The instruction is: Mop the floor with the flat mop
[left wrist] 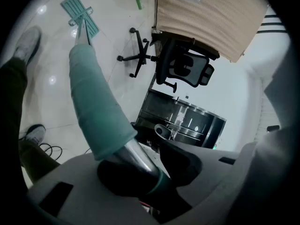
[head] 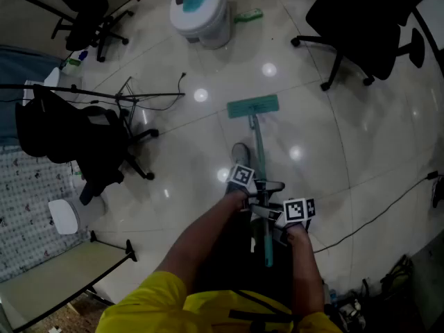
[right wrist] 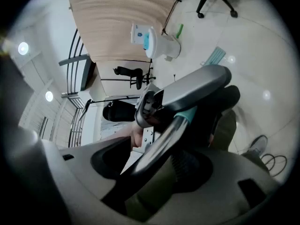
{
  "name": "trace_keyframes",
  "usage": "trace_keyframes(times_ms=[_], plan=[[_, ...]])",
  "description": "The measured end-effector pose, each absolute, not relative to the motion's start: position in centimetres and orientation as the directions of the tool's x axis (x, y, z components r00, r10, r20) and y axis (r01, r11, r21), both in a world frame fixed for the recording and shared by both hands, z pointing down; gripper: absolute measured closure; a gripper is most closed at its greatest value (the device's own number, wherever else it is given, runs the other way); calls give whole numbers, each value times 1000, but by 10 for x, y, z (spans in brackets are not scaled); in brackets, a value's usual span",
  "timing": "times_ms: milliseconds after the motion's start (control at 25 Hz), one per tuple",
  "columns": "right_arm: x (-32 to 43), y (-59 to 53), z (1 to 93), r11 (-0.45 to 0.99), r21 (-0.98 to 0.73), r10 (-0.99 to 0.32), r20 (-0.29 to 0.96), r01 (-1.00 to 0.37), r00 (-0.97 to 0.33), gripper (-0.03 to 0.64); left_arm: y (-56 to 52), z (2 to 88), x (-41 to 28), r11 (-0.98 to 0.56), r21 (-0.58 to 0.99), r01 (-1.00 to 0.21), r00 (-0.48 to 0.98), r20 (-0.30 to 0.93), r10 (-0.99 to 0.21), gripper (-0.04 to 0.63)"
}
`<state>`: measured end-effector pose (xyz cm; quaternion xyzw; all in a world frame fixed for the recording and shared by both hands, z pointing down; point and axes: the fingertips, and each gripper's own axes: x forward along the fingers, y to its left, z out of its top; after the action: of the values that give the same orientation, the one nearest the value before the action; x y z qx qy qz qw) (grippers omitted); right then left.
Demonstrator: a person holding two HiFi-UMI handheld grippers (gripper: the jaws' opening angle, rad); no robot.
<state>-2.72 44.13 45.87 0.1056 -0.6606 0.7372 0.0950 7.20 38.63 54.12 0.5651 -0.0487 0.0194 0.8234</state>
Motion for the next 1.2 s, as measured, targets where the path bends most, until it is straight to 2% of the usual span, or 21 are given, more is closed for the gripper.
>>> trace_keyframes(times_ms=[160,360,760,920,1000,1200], plan=[[-23,387,467,-100,-947,-9,308,-305,-951,339,340,546,79,387,910,-150,989,129,78,451],[-26,266,498,-54,-930,-45,367,-364,-929,360,214,567,79,356,928,-114,992,90,84,453],[-61,71,529,-50,-928,-52,371,-369,-927,385,21,599,53,326,937,-124,984,75,159,457],[-56,47,534,-30,-926,-53,377,-376,-924,385,-5,602,58,312,944,-110,983,58,172,457],[-51,50,530,-66,-937,-72,349,-344,-935,382,-6,601,64,316,944,-100,990,62,128,460],[-44,119,493,-52,-948,-29,316,-314,-948,376,61,571,80,313,944,-108,993,87,81,491]])
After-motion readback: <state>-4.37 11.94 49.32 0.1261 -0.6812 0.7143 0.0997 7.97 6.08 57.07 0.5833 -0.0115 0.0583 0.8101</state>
